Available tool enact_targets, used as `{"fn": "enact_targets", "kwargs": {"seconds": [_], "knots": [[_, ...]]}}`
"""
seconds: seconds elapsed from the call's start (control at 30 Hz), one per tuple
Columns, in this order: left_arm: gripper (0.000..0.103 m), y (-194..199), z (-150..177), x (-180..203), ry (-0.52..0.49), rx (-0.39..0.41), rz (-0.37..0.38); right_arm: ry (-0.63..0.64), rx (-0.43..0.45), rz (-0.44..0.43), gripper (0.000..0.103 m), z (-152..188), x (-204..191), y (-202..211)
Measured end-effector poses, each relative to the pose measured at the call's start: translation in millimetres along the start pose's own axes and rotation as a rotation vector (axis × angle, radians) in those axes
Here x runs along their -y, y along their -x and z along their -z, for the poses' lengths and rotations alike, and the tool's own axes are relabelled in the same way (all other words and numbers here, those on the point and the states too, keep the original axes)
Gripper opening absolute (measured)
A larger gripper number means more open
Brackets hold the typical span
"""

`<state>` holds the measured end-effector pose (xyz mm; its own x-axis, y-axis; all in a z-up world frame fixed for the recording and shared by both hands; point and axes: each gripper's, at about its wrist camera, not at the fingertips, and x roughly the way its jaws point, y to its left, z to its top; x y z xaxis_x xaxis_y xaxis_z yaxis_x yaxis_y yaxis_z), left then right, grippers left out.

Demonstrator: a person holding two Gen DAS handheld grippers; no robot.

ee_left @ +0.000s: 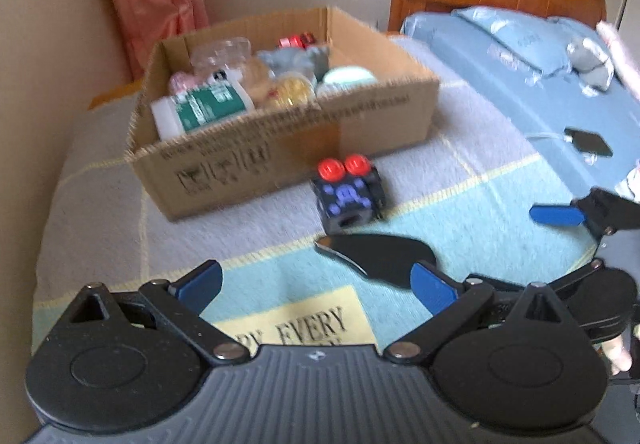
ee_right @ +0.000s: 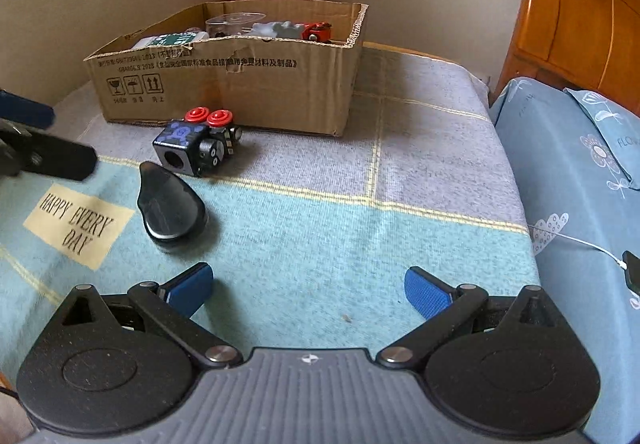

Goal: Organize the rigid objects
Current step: 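Move both grippers back toward the black paddle and black fidget cube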

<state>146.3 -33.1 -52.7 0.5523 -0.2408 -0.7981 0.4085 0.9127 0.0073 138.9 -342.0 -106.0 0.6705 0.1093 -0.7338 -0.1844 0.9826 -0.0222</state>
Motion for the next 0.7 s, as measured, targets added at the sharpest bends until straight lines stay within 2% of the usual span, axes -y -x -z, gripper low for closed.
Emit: {"fn": "enact_targets", "kwargs": {"seconds": [0.23,0.43,0.57,0.7], "knots": [[0.100,-8,12,25,-0.024,-0.036,-0.007,0.013,0.040,-0.018,0.103,14,10,9],[0.101,-30,20,37,-0.045,-0.058,-0.008,0.032,0.056,-0.041,0.103,25,17,18],[0.102,-40,18,31,-0.003,-0.023,0.028,0.038,0.061,-0.049,0.103,30,23,22],[0.102,-46,14,31,-0.022,0.017,0.040,0.043,0.067,-0.055,0.103,32,26,23]]}}
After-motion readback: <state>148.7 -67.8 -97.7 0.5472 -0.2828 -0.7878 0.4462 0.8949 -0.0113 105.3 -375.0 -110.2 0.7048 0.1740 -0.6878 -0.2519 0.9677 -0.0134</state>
